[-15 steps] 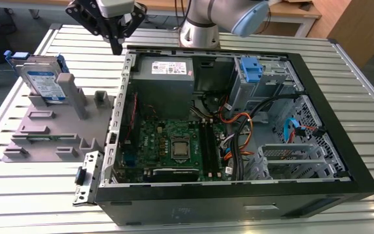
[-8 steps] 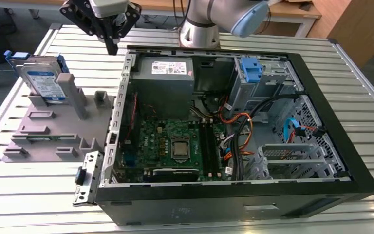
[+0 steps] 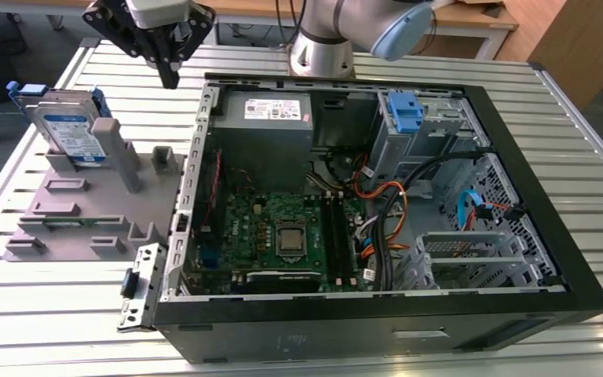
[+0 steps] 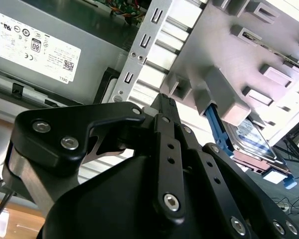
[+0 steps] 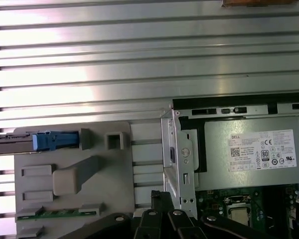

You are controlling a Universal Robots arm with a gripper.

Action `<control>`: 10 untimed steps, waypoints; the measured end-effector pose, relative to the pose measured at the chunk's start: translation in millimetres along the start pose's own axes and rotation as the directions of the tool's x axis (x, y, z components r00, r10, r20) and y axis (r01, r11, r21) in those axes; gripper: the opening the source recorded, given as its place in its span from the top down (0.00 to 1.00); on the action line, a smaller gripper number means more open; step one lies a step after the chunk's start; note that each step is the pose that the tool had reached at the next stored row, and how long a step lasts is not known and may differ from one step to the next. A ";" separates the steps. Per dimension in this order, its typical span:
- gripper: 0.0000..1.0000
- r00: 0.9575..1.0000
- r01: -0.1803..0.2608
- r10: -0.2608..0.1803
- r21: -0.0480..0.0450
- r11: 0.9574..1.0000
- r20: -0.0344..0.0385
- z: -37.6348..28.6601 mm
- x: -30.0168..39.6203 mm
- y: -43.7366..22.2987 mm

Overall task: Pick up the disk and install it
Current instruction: 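Reach for the disk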

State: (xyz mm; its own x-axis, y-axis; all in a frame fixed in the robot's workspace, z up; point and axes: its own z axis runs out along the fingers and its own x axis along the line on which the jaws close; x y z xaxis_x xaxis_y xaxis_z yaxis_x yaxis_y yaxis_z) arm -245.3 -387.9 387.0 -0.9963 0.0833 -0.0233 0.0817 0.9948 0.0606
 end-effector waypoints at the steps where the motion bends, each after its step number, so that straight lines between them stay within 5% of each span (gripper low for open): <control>1: 0.89 1.000 0.000 0.000 0.000 1.000 0.000 0.0 0.9 -0.1; 10: 0.89 1.000 0.000 0.000 0.000 1.000 0.000 0.0 2.0 -0.2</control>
State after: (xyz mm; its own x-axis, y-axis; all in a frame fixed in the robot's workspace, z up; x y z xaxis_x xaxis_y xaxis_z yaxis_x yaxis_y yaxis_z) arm -247.3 -387.9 386.9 -0.9963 0.0832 -0.0232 0.0817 0.9948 0.0606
